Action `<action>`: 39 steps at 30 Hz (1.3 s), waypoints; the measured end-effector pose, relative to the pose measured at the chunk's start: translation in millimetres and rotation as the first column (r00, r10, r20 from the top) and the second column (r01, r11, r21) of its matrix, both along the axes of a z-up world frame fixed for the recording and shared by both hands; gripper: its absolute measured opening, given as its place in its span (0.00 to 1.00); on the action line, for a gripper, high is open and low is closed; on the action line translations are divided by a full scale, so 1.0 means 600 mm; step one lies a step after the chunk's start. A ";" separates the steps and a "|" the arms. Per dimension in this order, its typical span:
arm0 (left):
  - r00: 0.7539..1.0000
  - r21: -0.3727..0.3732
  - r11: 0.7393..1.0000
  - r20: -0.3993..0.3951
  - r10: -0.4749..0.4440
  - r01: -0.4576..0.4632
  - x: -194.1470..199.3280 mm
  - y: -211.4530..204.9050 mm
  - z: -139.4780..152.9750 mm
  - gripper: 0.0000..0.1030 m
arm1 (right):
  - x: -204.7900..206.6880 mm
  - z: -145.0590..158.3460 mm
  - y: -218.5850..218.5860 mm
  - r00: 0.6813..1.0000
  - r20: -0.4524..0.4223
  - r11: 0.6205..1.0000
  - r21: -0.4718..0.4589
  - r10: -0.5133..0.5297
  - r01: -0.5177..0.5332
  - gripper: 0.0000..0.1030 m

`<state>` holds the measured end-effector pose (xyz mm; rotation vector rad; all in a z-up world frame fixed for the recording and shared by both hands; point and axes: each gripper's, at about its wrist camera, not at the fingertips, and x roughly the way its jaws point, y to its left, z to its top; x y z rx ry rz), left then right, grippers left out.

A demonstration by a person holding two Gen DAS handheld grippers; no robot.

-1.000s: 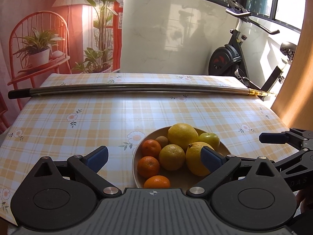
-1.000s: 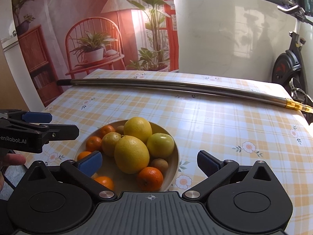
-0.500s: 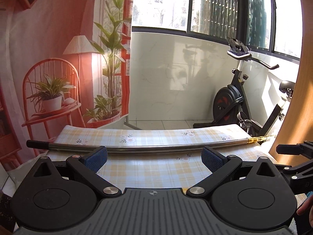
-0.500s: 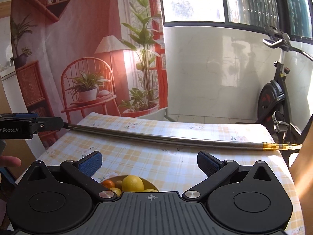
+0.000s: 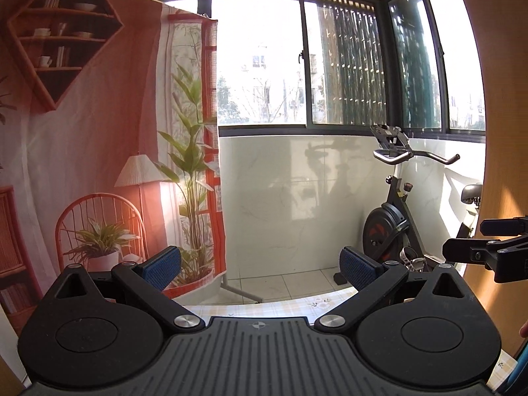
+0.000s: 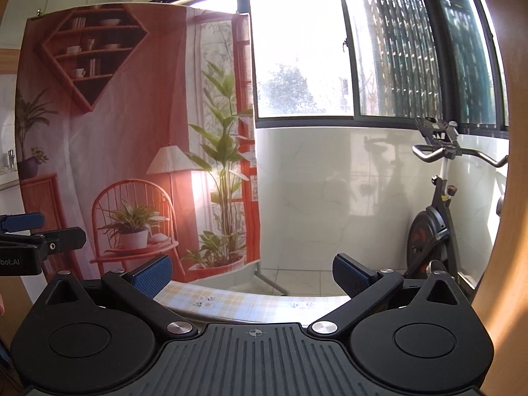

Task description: Organize fruits

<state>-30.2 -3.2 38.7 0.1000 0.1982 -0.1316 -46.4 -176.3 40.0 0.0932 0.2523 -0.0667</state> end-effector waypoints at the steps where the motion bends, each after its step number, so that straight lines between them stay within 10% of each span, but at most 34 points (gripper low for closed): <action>1: 1.000 -0.001 1.000 0.002 -0.003 0.003 -0.003 -0.003 0.003 1.00 | -0.002 0.004 -0.002 1.000 0.003 1.000 -0.002 -0.002 0.002 1.00; 39: 0.999 -0.030 0.999 0.036 -0.033 0.034 -0.019 0.017 0.020 1.00 | -0.013 0.016 0.006 0.999 0.006 0.999 0.015 -0.044 0.044 1.00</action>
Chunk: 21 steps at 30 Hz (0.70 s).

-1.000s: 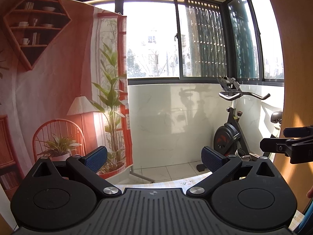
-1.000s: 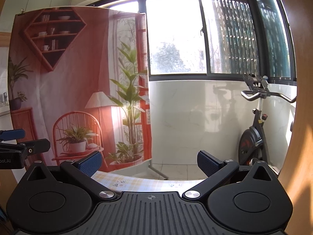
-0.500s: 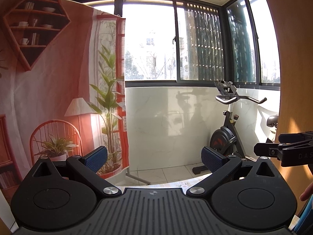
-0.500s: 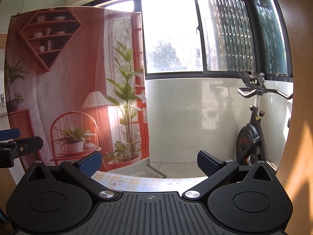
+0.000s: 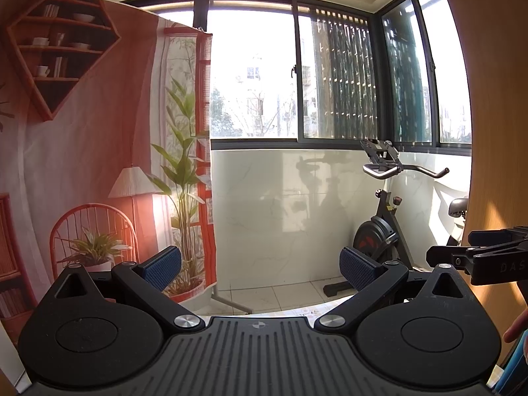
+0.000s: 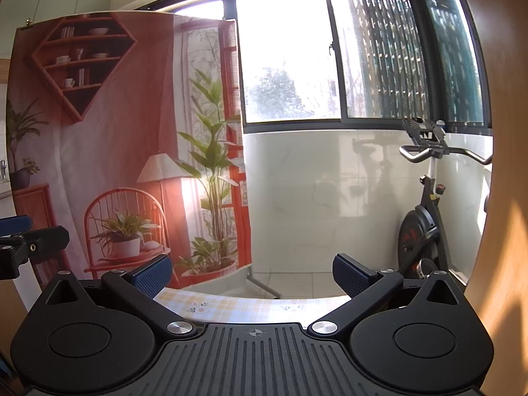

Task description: Organize fruits

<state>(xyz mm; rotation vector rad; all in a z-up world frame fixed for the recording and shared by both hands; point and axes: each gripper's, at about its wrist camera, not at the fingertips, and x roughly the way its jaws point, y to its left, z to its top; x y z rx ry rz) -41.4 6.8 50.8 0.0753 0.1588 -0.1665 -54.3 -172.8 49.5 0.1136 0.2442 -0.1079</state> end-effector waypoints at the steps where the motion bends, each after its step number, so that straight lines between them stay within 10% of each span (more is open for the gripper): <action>1: 1.000 0.000 1.000 0.000 0.000 0.000 0.000 0.000 0.000 1.00 | 0.000 0.000 0.000 1.000 0.000 1.000 0.000 0.000 0.000 1.00; 21: 1.000 -0.009 1.000 -0.002 0.002 -0.002 -0.002 0.001 0.003 1.00 | -0.001 -0.003 0.002 1.000 -0.003 1.000 0.001 -0.001 0.001 1.00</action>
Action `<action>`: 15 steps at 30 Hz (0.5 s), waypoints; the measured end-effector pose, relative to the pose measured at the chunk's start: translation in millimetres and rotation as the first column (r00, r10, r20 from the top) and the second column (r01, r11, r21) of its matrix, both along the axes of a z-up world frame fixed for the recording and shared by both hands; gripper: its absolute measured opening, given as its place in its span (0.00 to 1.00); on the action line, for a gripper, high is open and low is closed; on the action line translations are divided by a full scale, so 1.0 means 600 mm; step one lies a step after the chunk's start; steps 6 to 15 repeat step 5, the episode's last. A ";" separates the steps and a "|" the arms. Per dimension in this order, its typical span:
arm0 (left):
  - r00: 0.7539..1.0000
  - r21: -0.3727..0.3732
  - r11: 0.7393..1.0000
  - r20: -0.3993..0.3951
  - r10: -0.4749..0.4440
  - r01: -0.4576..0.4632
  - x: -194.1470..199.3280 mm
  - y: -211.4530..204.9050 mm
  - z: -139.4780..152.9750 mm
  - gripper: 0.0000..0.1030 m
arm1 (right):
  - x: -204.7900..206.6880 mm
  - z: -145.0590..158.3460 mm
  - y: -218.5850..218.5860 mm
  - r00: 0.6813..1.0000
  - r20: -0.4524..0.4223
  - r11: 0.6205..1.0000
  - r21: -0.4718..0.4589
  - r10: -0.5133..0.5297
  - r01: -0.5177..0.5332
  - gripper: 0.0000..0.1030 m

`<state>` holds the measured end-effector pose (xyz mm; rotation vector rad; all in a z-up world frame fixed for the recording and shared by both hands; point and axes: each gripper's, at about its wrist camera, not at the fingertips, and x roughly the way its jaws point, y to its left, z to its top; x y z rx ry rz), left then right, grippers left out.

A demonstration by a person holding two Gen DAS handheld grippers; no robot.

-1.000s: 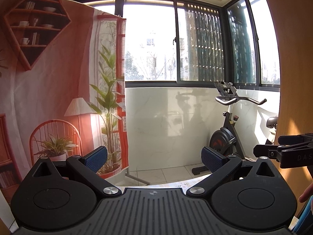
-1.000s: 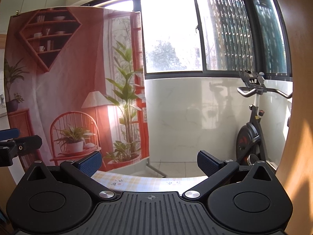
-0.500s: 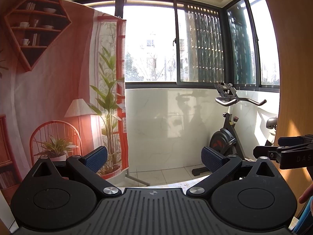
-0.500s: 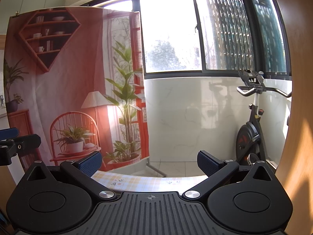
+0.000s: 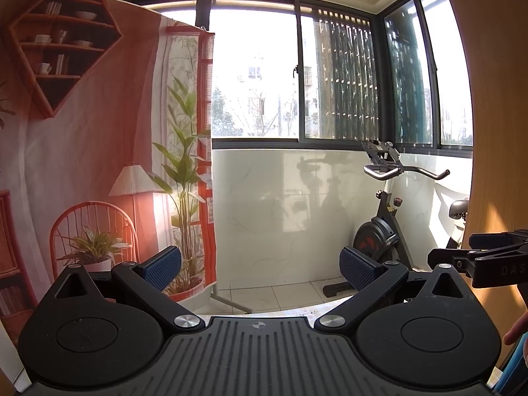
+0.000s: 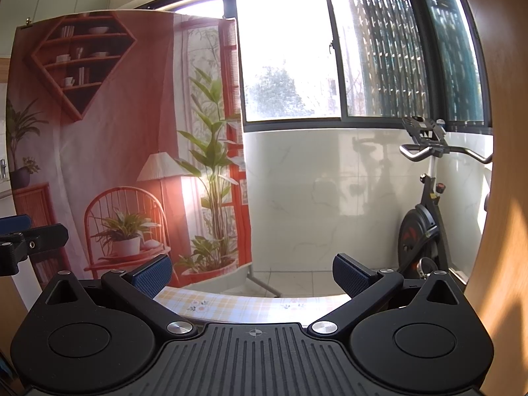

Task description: Organize fruits

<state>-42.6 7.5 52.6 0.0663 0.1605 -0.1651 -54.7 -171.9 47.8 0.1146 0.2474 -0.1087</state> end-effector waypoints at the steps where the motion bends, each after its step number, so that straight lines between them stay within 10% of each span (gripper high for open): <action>1: 1.000 0.000 1.000 0.001 0.000 0.000 0.000 0.000 0.000 1.00 | 0.000 0.000 0.000 1.000 0.000 1.000 0.000 0.000 0.000 1.00; 15: 1.000 0.004 1.000 0.006 0.002 -0.002 0.000 -0.001 0.000 1.00 | 0.000 -0.001 0.001 1.000 0.000 1.000 0.001 0.000 0.000 1.00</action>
